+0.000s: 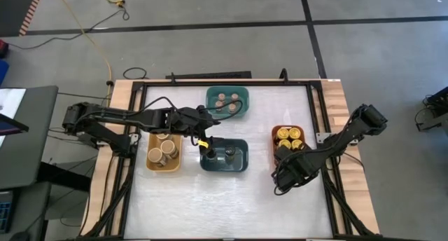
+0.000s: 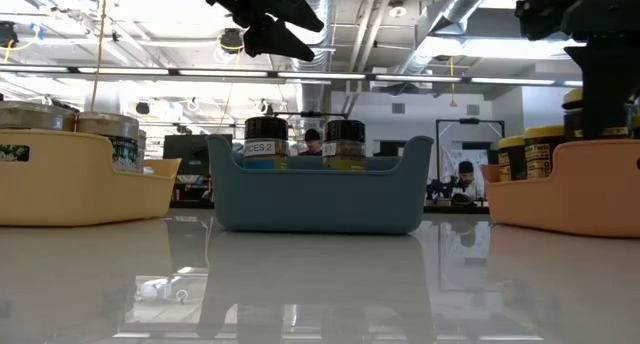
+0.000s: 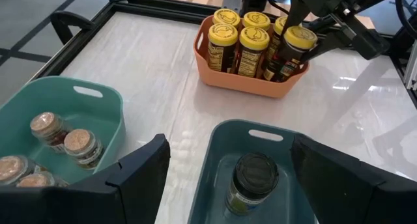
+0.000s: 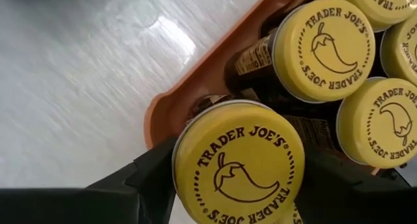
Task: Sort spices by type
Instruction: Put the yellow seasoning into the orange bin
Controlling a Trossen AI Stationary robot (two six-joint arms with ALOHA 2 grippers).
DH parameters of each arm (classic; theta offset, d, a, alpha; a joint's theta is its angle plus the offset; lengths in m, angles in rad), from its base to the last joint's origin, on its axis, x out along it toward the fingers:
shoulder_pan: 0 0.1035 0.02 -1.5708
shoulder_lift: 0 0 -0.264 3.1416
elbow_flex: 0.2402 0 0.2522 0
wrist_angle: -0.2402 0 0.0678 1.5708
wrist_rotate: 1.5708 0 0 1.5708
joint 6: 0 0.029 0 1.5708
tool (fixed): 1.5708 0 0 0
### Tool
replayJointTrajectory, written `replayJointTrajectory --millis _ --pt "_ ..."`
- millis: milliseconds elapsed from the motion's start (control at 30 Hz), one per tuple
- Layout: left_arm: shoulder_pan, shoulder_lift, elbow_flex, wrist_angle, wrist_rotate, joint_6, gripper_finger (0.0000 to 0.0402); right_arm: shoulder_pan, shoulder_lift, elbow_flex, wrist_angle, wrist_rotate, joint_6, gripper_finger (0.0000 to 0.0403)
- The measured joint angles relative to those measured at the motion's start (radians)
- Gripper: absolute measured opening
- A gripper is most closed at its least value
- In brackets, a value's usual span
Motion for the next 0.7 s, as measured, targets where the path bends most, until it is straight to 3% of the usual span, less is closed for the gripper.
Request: replayJointTrajectory --millis 133,367,700 --pt "0.0 0.0 0.0 0.0 0.0 0.0 0.0306 0.0 0.0 0.0 0.0 -0.004 0.0 0.03" --pt "0.0 0.0 0.0 0.0 0.0 0.0 0.0306 0.0 0.0 0.0 0.002 -0.004 -0.024 0.039" --pt "0.0 0.0 0.0 0.0 0.0 0.0 0.0306 0.0 -0.002 0.001 -0.013 -0.004 -0.028 0.0376"
